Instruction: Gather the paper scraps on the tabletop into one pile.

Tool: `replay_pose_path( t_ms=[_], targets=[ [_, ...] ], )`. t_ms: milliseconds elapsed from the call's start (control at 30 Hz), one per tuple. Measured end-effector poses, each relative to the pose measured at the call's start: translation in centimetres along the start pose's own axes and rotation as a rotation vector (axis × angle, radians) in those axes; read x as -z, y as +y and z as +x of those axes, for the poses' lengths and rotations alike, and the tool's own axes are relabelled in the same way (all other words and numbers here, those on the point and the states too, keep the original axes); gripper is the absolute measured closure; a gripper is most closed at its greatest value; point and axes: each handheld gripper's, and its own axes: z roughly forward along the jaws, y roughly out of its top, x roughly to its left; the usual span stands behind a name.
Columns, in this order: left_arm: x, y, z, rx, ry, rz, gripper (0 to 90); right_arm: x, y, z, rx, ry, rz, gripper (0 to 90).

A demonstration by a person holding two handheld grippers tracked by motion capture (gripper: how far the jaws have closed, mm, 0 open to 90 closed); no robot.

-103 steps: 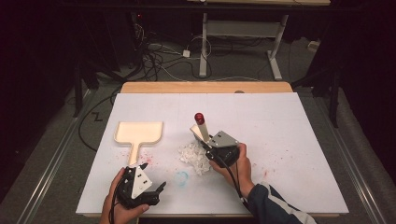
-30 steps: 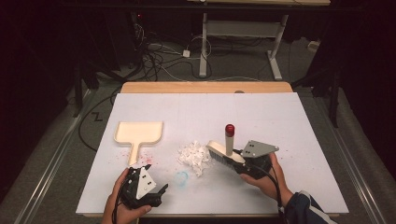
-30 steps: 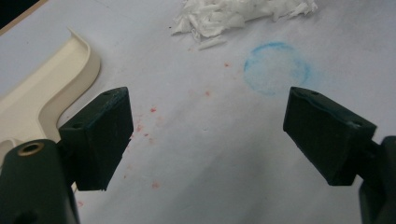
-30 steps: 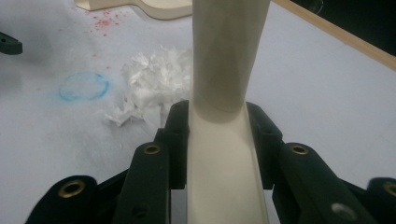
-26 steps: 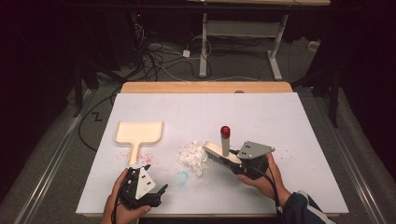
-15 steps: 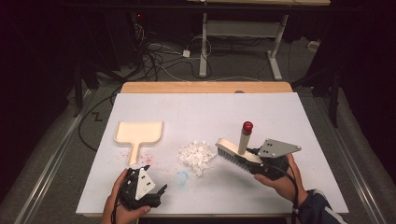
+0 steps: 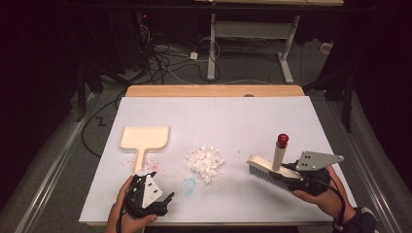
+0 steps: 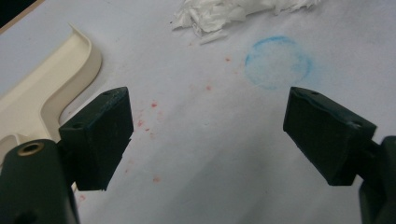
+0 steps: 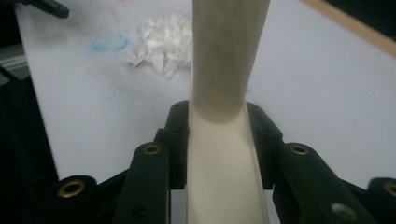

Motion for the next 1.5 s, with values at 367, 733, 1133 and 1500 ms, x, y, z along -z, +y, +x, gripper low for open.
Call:
replay_pose_path(
  t_ms=[367, 733, 1133, 1500],
  targets=[
    [-0.4, 0.0, -0.1, -0.012, -0.026, 0.022, 15.1, 0.4, -2.3, -2.4, -0.122, 0.162, 0.135, 67.9],
    [-0.9, 0.0, -0.2, -0.026, -0.039, 0.046, 15.1, -3.4, -1.1, -5.9, -0.113, 0.003, 0.269, 53.4],
    [-1.1, 0.0, -0.2, -0.038, -0.046, 0.060, 15.1, -6.6, 1.2, -7.6, -0.031, -0.042, 0.298, 40.6],
    [-0.9, 0.0, -0.2, -0.037, -0.042, 0.053, 15.1, -6.4, 0.6, -8.4, 0.033, -0.209, 0.415, 40.6]
  ],
)
